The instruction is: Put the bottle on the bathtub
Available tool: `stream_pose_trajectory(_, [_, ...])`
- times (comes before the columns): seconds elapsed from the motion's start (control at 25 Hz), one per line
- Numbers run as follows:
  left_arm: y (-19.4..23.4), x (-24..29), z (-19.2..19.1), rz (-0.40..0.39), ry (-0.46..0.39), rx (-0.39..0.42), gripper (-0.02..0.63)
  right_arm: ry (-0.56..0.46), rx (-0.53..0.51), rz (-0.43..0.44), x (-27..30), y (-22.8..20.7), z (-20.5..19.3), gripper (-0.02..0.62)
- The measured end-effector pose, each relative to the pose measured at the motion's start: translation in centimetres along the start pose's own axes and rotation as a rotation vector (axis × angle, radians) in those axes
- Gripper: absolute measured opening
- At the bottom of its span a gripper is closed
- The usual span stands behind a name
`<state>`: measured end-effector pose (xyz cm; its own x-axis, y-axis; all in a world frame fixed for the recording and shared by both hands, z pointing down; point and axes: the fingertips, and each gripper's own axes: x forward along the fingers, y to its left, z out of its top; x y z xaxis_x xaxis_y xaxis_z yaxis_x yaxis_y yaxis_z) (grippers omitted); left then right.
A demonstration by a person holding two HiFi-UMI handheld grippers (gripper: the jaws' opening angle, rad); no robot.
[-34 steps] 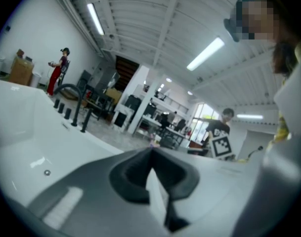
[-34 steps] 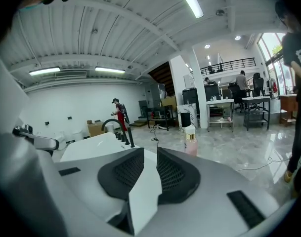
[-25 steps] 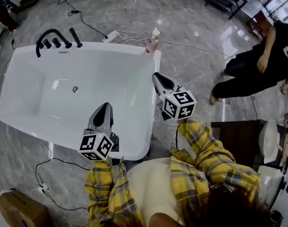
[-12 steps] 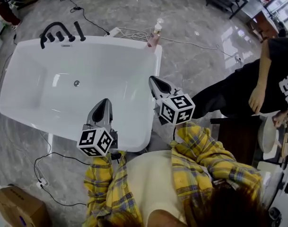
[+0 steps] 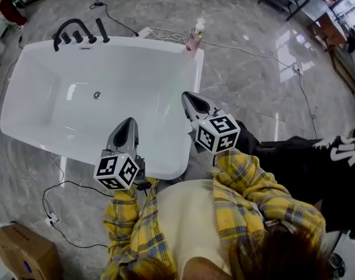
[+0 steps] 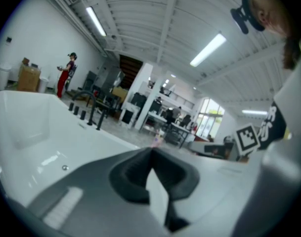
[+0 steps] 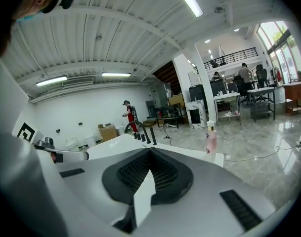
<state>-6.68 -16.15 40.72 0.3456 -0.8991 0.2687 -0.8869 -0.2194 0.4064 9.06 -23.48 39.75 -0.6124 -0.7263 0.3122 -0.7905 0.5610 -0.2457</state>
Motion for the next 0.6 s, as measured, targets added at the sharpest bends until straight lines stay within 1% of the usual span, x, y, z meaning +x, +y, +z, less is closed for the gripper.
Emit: stream_pose_trajectory(0.6, [0.88, 0.04, 0.24, 0.01, -0.01, -0.009, 0.008, -0.001, -0.015, -0.002, 0.83, 0.13, 0.38, 0.014])
